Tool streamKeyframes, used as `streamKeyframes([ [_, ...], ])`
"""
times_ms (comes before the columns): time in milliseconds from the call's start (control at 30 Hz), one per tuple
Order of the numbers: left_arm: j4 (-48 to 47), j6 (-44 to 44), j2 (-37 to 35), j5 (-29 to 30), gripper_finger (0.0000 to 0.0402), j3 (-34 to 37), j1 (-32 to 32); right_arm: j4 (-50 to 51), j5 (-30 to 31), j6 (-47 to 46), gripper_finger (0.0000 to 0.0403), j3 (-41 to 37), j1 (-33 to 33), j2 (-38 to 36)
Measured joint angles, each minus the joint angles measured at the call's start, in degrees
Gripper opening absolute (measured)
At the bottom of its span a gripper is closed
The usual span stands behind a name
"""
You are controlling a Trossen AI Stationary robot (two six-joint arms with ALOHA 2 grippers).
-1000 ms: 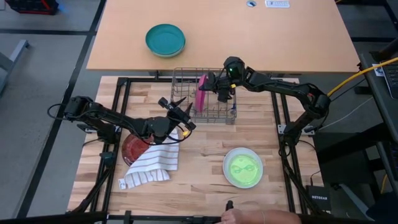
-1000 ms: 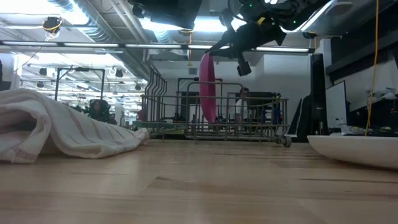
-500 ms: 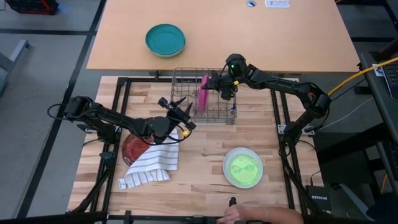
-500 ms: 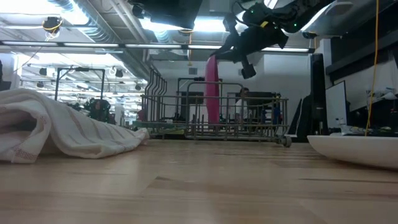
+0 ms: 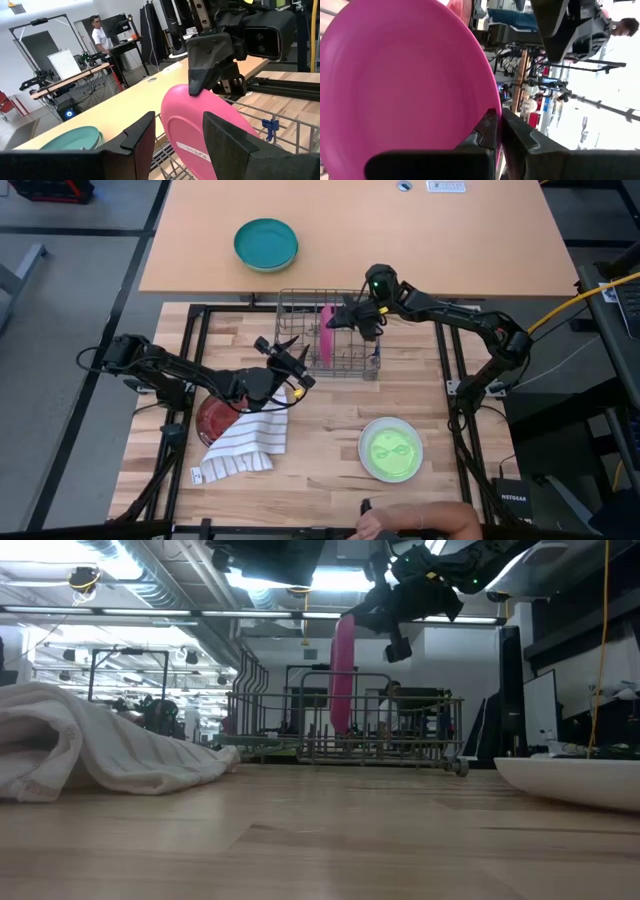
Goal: Sort dishes
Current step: Put the pink plate in the dish rack
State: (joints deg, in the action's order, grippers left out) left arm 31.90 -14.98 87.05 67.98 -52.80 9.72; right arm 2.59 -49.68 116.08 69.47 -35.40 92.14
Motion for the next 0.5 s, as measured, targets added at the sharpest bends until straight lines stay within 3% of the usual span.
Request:
streamKeyframes([
  [167, 0.0, 0.0, 0.0, 0.5, 0.0155, 0.0, 0.0, -3.4, -2.5, -0.2, 0.0017, 0.0, -0.7, 2.8],
  [500, 0.0, -1.3, 0.0, 1.8, 0.0155, 0.0, 0.0, -8.6, -0.3, -0.7, 0.0017, 0.0, -1.0, 8.0],
])
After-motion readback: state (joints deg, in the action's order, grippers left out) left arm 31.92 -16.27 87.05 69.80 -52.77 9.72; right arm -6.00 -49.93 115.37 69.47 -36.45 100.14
